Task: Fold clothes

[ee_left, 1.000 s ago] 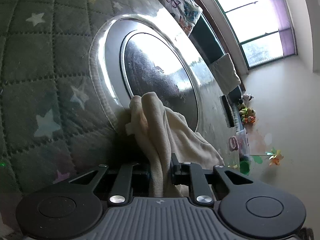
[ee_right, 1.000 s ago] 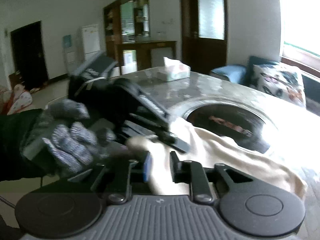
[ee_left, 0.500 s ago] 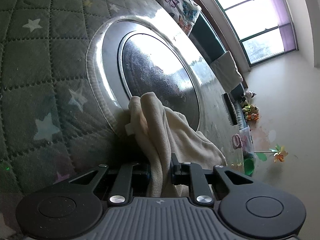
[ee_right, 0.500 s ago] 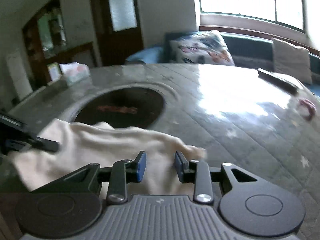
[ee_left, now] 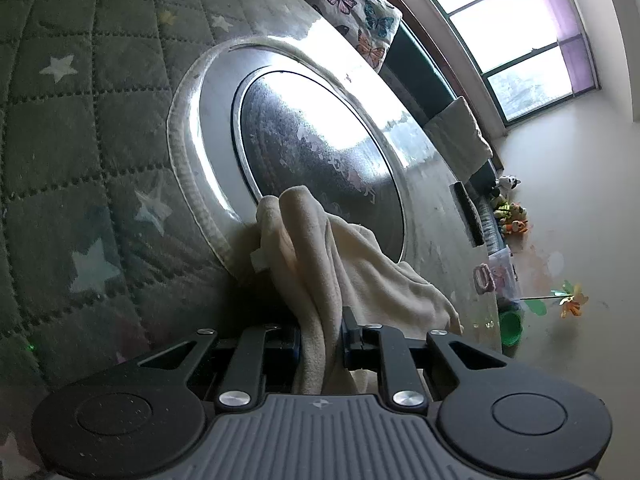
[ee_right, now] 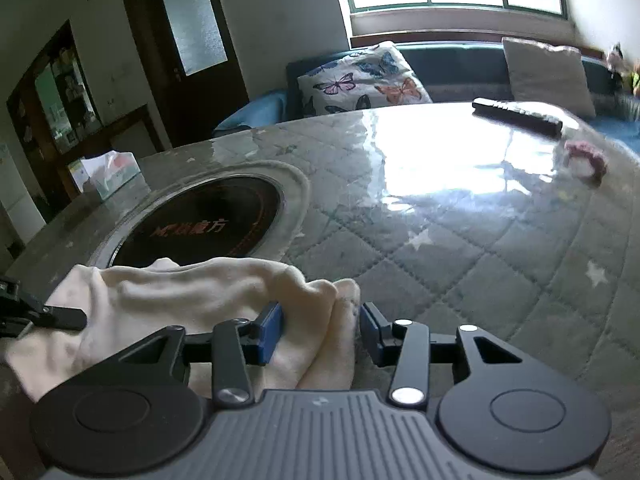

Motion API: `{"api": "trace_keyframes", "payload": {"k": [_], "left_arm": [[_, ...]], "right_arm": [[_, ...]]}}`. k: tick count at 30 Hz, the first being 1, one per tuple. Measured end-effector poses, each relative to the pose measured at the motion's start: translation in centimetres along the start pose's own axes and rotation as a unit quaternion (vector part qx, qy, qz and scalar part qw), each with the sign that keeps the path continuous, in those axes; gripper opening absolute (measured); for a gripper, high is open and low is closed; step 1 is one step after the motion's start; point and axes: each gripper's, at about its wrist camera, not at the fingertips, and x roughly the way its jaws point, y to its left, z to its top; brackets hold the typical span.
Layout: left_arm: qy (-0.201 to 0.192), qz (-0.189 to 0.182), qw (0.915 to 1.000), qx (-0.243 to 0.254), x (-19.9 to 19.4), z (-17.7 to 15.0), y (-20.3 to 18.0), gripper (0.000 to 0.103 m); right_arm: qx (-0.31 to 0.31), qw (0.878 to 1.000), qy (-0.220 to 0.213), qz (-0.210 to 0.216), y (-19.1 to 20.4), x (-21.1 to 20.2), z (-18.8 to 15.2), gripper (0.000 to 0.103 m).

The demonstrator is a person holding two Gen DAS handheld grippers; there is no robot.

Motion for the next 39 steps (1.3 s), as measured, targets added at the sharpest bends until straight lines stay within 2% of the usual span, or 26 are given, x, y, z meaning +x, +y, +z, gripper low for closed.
{"api": "trace_keyframes", "payload": {"k": [3,4,9,14,24,28,35,39], "left_arm": [[-0.002,0.012,0.9998,0.014,0.0,0.1,-0.9,0.019],[-0.003,0.014,0.9997,0.021,0.0,0.1,-1.4,0.019],[-0.010,0.015,0.9980,0.060,-0.1,0.6,-4.6,0.018],[-0.002,0.005,0.9942,0.107,1.7,0.6,-9.2,0.017],[0.042,-0.050,0.9833,0.170,9.8,-0.6,-18.6,0.017],[0.063,-0.054,0.9781,0.191,13.0,-1.1,-21.8,0.017],[0.077,-0.046,0.9677,0.236,16.7,-2.2,-25.1,0.017],[0.073,0.002,0.9601,0.270,18.4,-3.0,-25.4,0.021]], "right_arm": [[0.006,1.000,-0.007,0.015,0.0,-0.3,0.0,0.013],[0.007,1.000,-0.012,0.018,0.0,-0.6,0.0,0.010],[0.014,0.999,-0.045,0.020,-0.5,-2.8,0.2,0.008],[0.017,0.997,-0.077,0.009,-1.8,-5.7,0.8,0.008],[0.024,0.988,-0.121,-0.097,-9.1,-11.5,2.9,0.008],[0.035,0.982,-0.131,-0.135,-12.0,-12.9,3.5,0.008],[0.052,0.975,-0.126,-0.178,-15.8,-13.1,3.5,0.008],[0.070,0.972,-0.109,-0.197,-17.7,-12.0,2.9,0.009]]}}
